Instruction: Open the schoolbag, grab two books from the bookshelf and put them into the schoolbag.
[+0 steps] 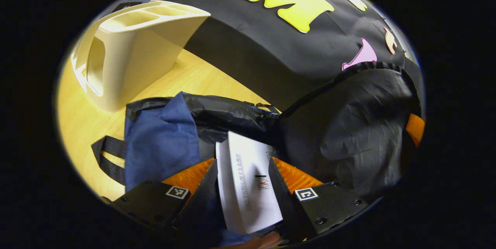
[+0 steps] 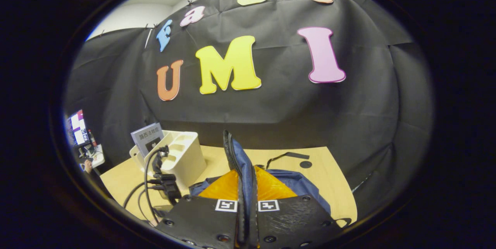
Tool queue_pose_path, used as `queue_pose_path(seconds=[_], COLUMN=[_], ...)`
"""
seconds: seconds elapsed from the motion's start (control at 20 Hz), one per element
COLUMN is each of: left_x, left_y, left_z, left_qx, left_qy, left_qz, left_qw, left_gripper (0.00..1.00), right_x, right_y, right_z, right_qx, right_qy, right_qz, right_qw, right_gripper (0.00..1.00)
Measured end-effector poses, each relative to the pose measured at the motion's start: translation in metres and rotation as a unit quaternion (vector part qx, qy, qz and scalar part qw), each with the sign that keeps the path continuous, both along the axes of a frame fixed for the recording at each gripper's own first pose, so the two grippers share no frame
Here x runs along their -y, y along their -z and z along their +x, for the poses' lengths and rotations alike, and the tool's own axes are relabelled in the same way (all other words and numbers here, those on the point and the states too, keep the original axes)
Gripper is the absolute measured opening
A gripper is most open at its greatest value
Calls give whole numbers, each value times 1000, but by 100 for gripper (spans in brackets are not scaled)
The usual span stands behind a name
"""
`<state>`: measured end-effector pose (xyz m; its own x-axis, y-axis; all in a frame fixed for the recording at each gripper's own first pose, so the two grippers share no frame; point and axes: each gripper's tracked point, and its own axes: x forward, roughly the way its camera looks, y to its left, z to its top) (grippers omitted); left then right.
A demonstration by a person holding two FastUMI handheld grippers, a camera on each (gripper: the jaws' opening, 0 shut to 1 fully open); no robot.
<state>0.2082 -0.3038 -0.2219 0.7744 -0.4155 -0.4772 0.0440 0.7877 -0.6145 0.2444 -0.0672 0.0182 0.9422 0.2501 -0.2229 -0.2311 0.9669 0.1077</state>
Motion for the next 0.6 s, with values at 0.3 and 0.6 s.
queue_pose_path(seconds=[0.3, 0.6], left_x=[-57, -117], left_y=[-38, -74], left_z=[-7, -7], left_qx=[69, 134], left_qy=[-8, -3], left_qz=[94, 199], left_qw=[993, 971], left_gripper=[86, 98], right_x=[10, 3], right_y=[8, 14], right_z=[-1, -3], right_qx=[-6, -6], right_qy=[18, 22], right_qz=[1, 0], right_qw=[1000, 1000], right_gripper=[5, 5])
